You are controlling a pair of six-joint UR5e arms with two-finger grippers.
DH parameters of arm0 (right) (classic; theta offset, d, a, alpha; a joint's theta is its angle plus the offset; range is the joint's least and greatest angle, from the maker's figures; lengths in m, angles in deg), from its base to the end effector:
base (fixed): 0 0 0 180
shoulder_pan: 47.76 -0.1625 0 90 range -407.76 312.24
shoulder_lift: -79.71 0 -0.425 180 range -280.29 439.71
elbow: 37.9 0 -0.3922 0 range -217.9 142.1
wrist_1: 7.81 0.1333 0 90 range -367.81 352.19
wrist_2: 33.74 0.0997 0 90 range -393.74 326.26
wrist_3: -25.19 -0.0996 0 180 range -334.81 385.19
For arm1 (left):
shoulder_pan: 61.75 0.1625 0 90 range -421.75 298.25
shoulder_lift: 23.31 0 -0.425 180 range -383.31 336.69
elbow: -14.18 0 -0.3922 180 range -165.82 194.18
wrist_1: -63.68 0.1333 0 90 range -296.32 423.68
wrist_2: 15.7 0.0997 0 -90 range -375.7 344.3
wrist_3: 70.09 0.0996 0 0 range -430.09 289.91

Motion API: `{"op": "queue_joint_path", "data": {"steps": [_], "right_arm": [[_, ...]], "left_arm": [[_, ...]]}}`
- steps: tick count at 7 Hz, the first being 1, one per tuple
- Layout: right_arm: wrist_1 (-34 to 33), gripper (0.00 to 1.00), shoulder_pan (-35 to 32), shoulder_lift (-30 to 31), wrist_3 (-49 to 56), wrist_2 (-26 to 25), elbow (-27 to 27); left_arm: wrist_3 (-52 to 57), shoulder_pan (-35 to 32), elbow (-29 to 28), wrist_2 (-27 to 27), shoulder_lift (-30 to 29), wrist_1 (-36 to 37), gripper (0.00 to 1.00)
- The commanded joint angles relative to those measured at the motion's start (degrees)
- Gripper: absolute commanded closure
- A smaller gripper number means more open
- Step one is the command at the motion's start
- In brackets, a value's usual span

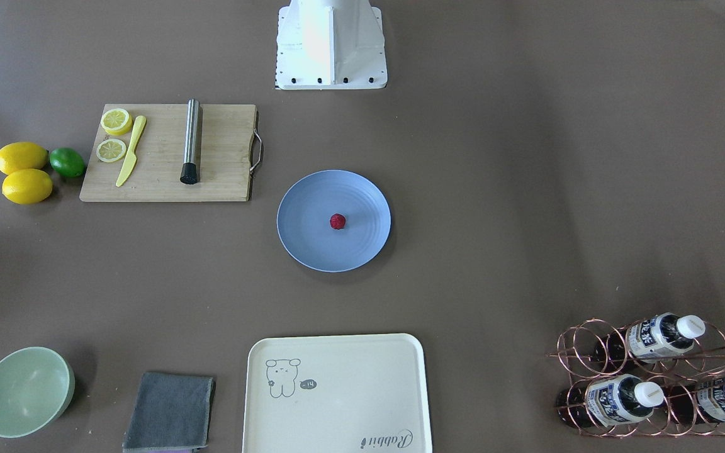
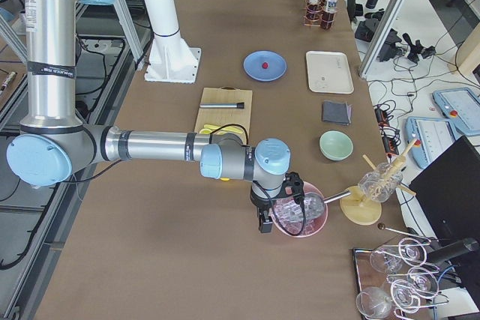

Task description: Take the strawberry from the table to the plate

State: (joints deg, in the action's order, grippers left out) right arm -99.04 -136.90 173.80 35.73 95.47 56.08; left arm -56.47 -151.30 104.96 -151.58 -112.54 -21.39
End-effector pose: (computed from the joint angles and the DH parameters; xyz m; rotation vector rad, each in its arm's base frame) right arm 0.0634 -0.4608 0.6667 0.0354 -0.6848 -0.1831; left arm -0.0580 -0.4803 0.6650 0.0111 0.8057 0.1978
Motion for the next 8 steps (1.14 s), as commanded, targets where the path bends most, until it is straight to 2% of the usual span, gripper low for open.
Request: {"op": "queue_joint_path", "data": {"steps": [1,8], "right_arm": [[0.0,0.0,-0.2,0.2,-0.1,0.0,0.0],[0.0,0.0,-0.2,1.3,-0.1,0.2,0.2]], "left_arm": [[0.0,-0.1,0.1,0.0,-0.7,2.1,0.01],[0.2,-1.2,1.0,0.1,-0.2,3.4,0.01]]}}
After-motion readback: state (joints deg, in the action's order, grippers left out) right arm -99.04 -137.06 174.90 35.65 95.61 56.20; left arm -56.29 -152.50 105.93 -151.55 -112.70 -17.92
